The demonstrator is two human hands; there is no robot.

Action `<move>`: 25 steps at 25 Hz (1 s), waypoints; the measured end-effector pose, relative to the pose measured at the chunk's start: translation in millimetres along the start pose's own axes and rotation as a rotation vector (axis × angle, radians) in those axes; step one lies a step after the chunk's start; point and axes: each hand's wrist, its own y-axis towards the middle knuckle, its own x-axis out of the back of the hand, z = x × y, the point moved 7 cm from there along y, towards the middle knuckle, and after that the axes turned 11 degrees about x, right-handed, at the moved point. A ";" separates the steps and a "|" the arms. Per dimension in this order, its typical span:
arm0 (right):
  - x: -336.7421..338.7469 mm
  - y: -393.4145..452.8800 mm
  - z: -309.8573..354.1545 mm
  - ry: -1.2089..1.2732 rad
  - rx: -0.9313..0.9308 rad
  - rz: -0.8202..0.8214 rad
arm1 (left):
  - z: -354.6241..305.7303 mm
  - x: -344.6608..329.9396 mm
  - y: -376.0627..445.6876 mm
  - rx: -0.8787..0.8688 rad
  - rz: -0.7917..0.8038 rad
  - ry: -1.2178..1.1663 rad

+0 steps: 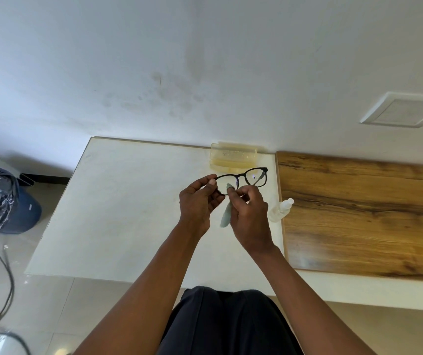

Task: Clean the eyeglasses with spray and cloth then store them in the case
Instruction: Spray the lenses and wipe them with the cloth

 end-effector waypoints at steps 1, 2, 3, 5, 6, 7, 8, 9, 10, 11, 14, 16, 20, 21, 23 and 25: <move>1.2 1.3 -4.0 -0.002 -0.027 -0.006 | 0.7 0.1 0.2 0.004 0.004 -0.001; 2.3 3.6 -7.9 -0.006 -0.059 -0.015 | 1.7 0.1 0.1 0.007 0.009 0.002; 2.5 6.3 -11.0 -0.014 -0.087 -0.024 | 2.6 -0.2 -0.1 0.008 0.013 0.009; 0.0 11.4 -12.3 -0.037 -0.114 -0.028 | 3.9 -0.6 -0.2 0.005 0.016 0.022; -2.1 13.2 -10.9 -0.047 -0.112 -0.027 | 3.8 -0.7 -0.1 0.001 0.018 0.023; -4.3 14.1 -8.7 -0.053 -0.109 -0.026 | 3.6 -0.7 0.1 -0.001 0.019 0.021; -6.2 14.3 -6.3 -0.058 -0.105 -0.024 | 3.3 -0.6 0.3 -0.003 0.022 0.016; -7.4 13.8 -3.9 -0.061 -0.097 -0.025 | 3.0 -0.6 0.4 -0.004 0.028 0.009; -8.3 12.8 -1.2 -0.062 -0.083 -0.027 | 2.8 -0.8 0.2 -0.004 0.035 0.001; -9.0 11.4 1.9 -0.062 -0.063 -0.030 | 2.7 -0.9 -0.1 -0.004 0.040 -0.006; -11.6 5.3 11.5 -0.080 0.005 -0.010 | 1.9 0.5 0.1 -0.008 0.022 0.000; -11.2 0.0 13.7 -0.113 0.021 0.000 | 1.3 2.6 1.1 -0.013 0.004 0.014; -5.0 -9.0 7.1 -0.199 -0.016 0.007 | -1.0 4.5 1.5 -0.021 0.006 0.022; -3.6 -9.7 3.9 -0.203 -0.040 0.008 | -1.5 4.3 1.3 -0.021 0.010 0.023; -2.2 -8.2 -2.2 -0.187 -0.104 0.009 | -1.9 4.3 0.8 -0.018 0.011 0.034; -1.3 -3.9 -7.1 -0.164 -0.155 0.003 | -0.4 3.9 0.1 -0.011 0.014 0.045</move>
